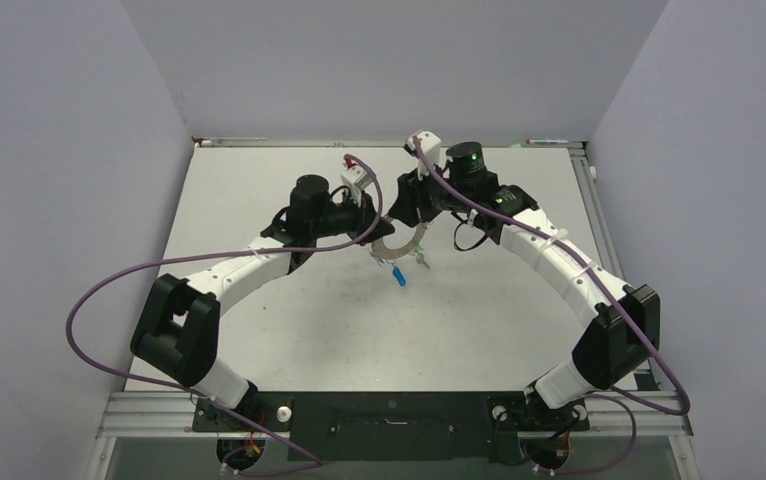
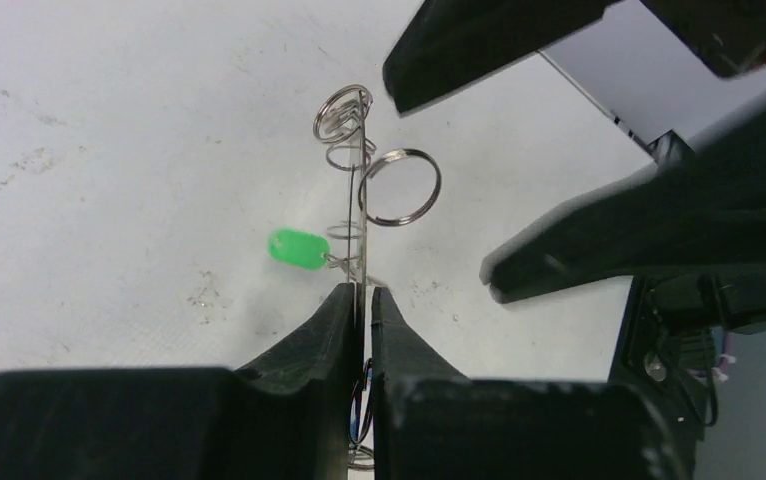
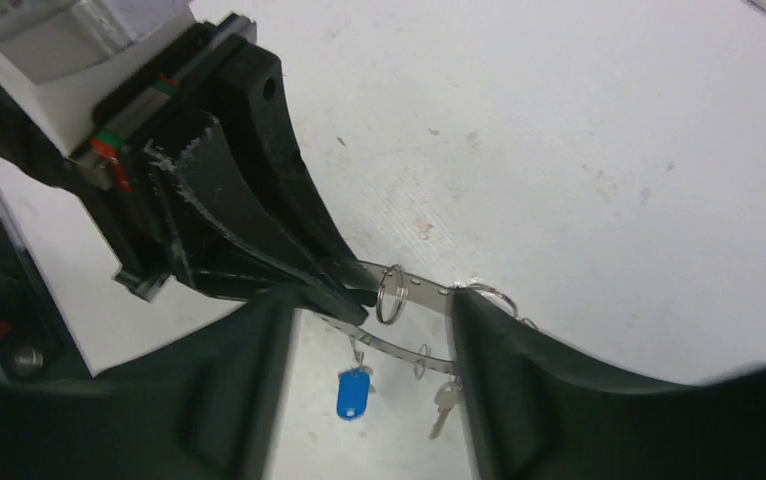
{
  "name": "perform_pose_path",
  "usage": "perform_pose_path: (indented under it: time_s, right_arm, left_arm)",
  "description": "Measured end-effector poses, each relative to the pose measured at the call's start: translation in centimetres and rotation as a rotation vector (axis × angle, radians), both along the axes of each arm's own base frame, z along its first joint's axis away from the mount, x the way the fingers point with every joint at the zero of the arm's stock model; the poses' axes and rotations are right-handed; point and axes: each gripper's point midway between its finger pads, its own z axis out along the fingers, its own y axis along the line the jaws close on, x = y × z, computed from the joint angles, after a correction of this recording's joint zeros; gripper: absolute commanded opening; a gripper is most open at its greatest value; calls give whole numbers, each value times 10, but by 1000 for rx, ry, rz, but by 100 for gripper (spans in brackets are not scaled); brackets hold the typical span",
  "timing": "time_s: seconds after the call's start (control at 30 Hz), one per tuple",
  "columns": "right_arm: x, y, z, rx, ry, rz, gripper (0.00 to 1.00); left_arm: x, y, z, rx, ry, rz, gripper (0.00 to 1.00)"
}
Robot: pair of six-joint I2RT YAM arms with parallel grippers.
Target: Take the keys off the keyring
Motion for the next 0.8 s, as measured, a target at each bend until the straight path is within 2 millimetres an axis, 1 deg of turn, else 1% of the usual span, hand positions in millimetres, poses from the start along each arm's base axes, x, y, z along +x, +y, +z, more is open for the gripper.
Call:
perform_pose_path:
  time_s: [0.03, 0.07, 0.1, 0.13, 0.17, 0.23, 0.27, 0.37, 0.4, 0.43, 0.5, 0.6, 0.7, 0.77, 0.8]
  right_arm:
    - [0, 1, 4, 14, -1, 7, 85]
    - [1, 1, 9, 28, -4, 15, 93]
    - [3, -1, 13, 42, -6, 19, 98]
    - [6, -5, 17, 61, -6, 19, 91]
    - [9, -10, 20, 76, -5, 14, 90]
    - [17, -24, 29, 116, -4, -6, 90]
    - [26, -39, 33, 134, -13, -38, 90]
    - [34, -63, 40, 169, -32, -83, 90]
    - [34, -67, 41, 181, -37, -84, 90]
    - [31, -67, 42, 193, -38, -74, 90]
    - [24, -60, 40, 222, -23, -31, 90]
    - [14, -49, 37, 280, 11, 26, 91]
    - [7, -38, 36, 361, 58, 62, 97]
    - [4, -31, 37, 427, 90, 82, 99]
    - [2, -28, 37, 458, 108, 93, 96]
  left_arm:
    - [1, 3, 0, -5, 18, 7, 0]
    - [2, 5, 0, -15, 36, 12, 0]
    - [4, 8, 1, -26, 49, 16, 0]
    - [5, 11, 3, -39, 64, 20, 0]
    - [6, 14, 5, -56, 82, 24, 0]
    - [10, 20, 12, -97, 115, 31, 0]
    - [12, 22, 16, -122, 125, 34, 0]
    - [16, 31, 34, -211, 149, 38, 0]
    - [16, 34, 41, -242, 151, 35, 0]
    - [16, 37, 48, -271, 153, 32, 0]
    - [13, 41, 63, -326, 151, 21, 0]
    - [4, 42, 86, -408, 142, -19, 0]
    - [-5, 41, 103, -464, 131, -59, 0]
    - [-9, 41, 112, -492, 127, -77, 0]
    - [-11, 41, 117, -510, 123, -85, 0]
